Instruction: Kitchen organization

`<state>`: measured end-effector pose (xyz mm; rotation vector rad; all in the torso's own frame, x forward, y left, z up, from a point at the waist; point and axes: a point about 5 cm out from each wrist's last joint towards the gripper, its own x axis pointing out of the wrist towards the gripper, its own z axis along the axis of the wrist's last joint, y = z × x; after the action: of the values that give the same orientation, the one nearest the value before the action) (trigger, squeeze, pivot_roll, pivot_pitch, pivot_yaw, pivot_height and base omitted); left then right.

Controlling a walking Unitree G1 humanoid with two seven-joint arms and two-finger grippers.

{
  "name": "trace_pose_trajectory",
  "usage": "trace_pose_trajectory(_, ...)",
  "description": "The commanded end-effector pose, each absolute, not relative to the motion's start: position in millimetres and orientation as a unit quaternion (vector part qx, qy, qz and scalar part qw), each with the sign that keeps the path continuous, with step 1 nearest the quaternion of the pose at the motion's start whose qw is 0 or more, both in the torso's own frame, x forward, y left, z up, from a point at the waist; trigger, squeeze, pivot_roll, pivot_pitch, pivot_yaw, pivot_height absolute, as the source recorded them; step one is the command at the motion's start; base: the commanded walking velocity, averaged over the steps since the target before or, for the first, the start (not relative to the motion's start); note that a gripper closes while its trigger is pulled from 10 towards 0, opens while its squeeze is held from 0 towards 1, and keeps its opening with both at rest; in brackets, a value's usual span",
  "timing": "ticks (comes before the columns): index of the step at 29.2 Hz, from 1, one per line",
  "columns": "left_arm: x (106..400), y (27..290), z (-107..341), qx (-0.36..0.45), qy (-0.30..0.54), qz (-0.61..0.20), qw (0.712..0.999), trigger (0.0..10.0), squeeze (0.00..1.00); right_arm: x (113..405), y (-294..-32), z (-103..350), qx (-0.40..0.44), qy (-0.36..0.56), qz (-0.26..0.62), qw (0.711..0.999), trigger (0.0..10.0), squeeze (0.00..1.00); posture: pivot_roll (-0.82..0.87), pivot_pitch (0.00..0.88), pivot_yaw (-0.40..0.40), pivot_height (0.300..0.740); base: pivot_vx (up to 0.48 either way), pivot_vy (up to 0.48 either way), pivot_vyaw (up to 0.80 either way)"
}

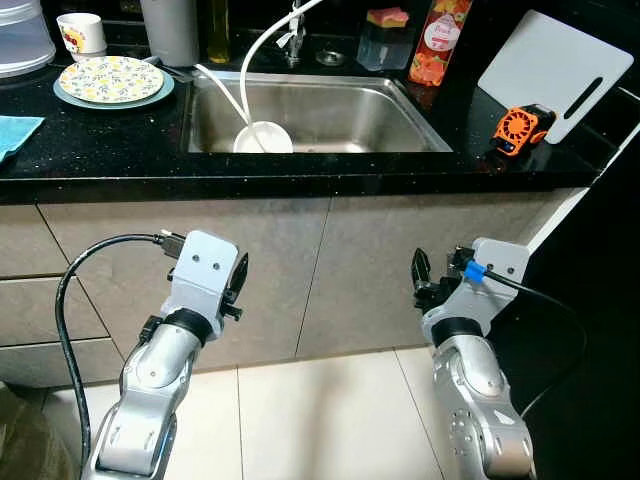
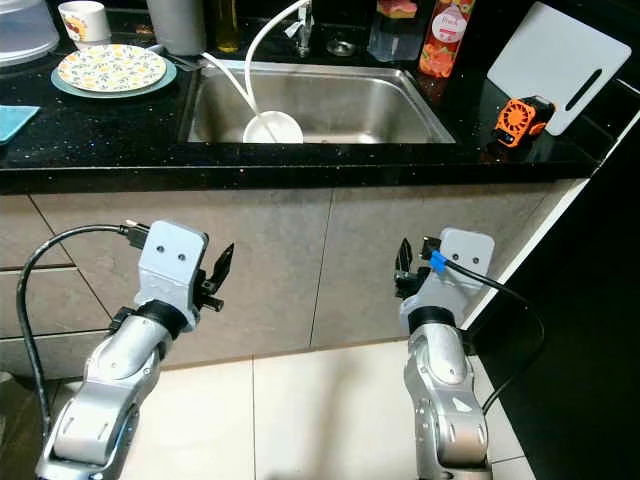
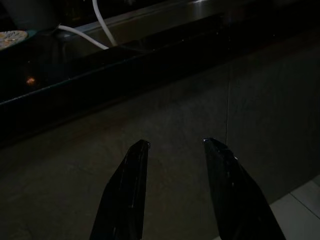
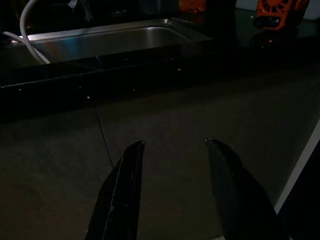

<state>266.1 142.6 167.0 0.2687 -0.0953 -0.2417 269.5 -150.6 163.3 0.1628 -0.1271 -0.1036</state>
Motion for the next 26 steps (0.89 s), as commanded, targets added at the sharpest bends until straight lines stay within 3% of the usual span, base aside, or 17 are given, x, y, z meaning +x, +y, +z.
trace_pose_trajectory(1, 266.8, 142.5, 162.5, 0.137, -0.037, -0.128, 0.982, 10.0, 0.00, 268.7, -154.5, 157.6, 0.081, -0.056, -0.063, 0.993, 10.0, 0.00, 0.16, 0.051, -0.067, 0.740, 0.000, 0.000, 0.00)
trace_pose_trajectory(26, 266.3, 140.5, 161.7, 0.141, -0.040, -0.130, 0.981, 10.0, 0.00, 270.7, -152.1, 158.8, 0.081, -0.059, -0.055, 0.993, 10.0, 0.00, 0.19, 0.052, -0.072, 0.740, 0.000, 0.000, 0.00)
